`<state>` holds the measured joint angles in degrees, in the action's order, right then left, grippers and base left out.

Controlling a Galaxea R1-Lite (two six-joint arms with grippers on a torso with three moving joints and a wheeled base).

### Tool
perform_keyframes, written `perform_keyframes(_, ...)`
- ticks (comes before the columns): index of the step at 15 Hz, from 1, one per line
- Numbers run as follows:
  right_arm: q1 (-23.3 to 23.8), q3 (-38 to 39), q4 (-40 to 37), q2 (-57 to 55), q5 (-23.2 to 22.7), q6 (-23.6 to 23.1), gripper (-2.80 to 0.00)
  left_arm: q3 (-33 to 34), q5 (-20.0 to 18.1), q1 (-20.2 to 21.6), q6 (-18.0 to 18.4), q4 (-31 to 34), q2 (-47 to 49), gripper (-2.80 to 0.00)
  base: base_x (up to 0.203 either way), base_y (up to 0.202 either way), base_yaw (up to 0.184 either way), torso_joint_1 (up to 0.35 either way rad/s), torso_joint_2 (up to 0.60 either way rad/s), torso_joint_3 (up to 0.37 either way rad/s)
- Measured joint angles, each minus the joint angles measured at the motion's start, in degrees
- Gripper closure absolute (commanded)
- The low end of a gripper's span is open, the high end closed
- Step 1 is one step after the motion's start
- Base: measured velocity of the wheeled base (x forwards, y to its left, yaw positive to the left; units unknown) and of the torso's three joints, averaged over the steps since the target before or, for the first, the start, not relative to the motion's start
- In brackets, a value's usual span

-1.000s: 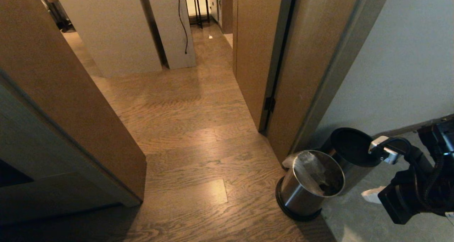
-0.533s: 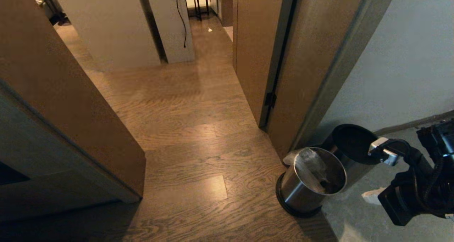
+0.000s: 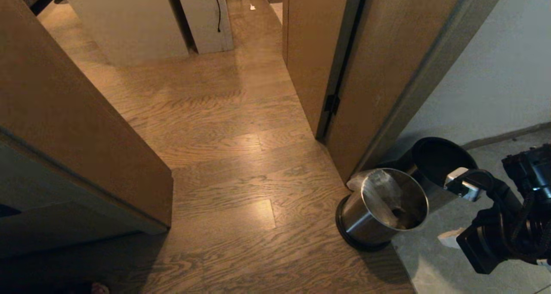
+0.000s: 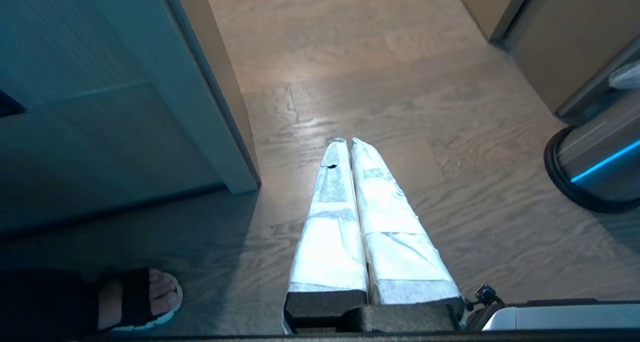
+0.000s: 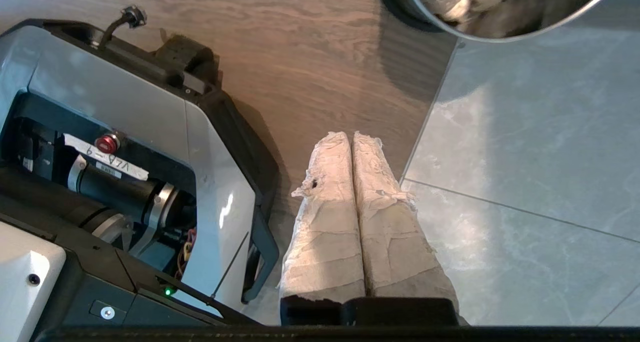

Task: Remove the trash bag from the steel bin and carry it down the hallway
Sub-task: Pick up the trash bag

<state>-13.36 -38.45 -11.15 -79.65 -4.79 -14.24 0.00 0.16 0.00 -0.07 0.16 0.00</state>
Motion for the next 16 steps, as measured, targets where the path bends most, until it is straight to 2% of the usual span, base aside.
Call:
perform_keyframes(5, -0.5, 0.0, 0.0, 0.3, 0.1, 0.0, 0.0, 0.0, 0.0, 0.0, 0.0, 0.0, 0.0, 0.0, 0.0, 0.0, 0.0, 0.004, 0.0, -0.171)
perform_keyframes(12, -0.5, -0.6, 0.1, 0.2, 1.4, 0.3, 0.0, 0.0, 0.0, 0.0, 0.0, 0.0, 0.0, 0.0, 0.0, 0.0, 0.0, 0.0, 0.0, -0.012)
perform_keyframes(16, -0.6, -2.7, 4.8, -3.8, 1.4, 0.1, 0.0, 0.0, 0.0, 0.0, 0.0, 0.0, 0.0, 0.0, 0.0, 0.0, 0.0, 0.0, 0.0, 0.0)
